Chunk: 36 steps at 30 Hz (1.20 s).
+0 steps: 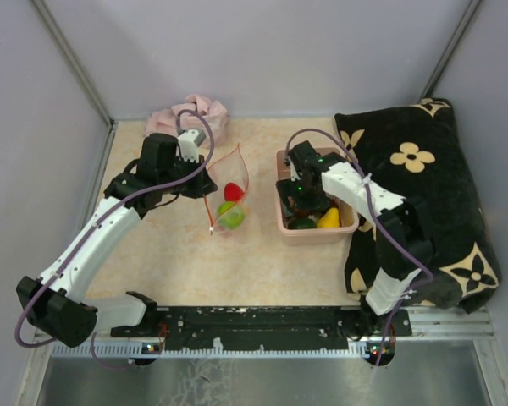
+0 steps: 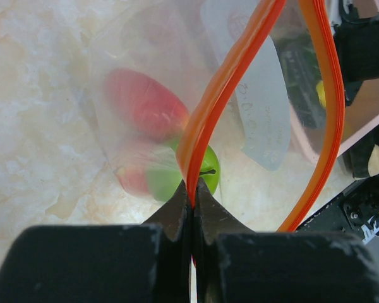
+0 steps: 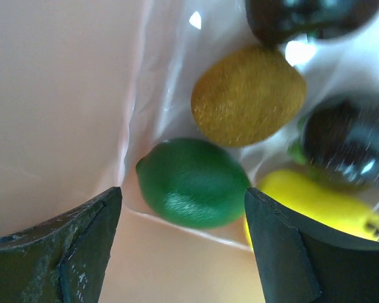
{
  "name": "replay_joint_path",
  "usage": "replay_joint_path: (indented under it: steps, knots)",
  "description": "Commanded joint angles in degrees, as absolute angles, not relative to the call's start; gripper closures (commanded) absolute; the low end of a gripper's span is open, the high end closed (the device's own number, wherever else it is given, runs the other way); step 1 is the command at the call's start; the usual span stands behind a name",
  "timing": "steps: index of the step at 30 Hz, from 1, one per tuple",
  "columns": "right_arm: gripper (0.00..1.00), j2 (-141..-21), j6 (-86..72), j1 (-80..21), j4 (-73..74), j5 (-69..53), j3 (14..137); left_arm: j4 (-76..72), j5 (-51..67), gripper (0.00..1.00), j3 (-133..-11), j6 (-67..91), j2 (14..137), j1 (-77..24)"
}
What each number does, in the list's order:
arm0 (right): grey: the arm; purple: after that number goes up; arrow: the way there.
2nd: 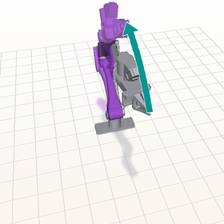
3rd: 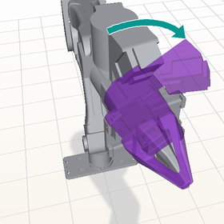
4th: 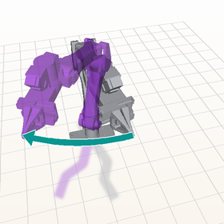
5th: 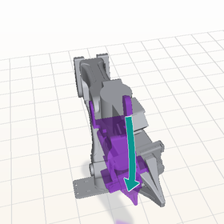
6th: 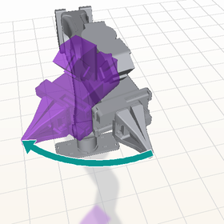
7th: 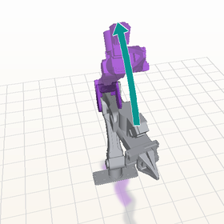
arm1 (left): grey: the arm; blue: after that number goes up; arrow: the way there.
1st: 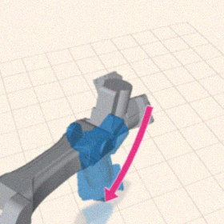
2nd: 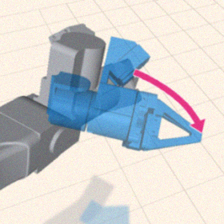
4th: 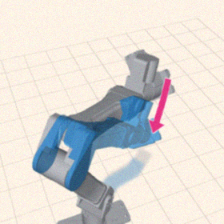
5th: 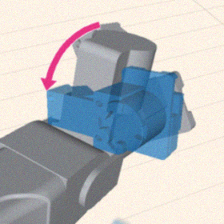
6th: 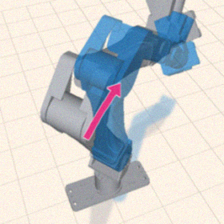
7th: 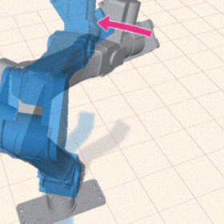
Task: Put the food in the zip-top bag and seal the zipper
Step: Move the bin to the center of the board, then pick up the fake fruit from the bin.
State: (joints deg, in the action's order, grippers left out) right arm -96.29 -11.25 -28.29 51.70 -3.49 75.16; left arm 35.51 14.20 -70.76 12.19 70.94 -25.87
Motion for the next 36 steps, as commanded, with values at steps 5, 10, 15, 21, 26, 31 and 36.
replay_joint_path:
  steps: [5,10,15,21,26,31,36]
  knots:
    - [0.21,-97.62,-14.98,-30.53,42.47,0.87,82.79,33.74,14.28,1.0,-70.81,12.58,70.92,-25.36]
    - [0.23,-96.97,-16.78,-26.77,37.12,5.24,80.86,33.83,14.87,1.0,-71.31,12.83,71.02,-25.4]
    - [0.22,-98.7,-18.78,-25.07,28.42,6.28,77.47,34.53,14.65,1.0,-72.62,13.01,71.05,-25.48]
    - [0.16,-101.75,-22.16,-24.79,21.75,8.3,75.11,35.8,14.16,1.0,-74.38,13.08,71.75,-25.7]
    - [0.14,-103.66,-23.91,-24.4,17.93,9.18,72.01,36.09,13.58,1.0,-74.78,13.35,71.96,-26.14]
    - [0.14,-105.06,-25.03,-24.26,14.09,8.94,69.86,37.21,12.64,1.0,-75.8,13.55,72.39,-26.91]
    - [0.14,-106.64,-25.19,-24.25,11.09,8.88,68.76,38.34,10.92,1.0,-76.6,13.65,72.57,-27.81]
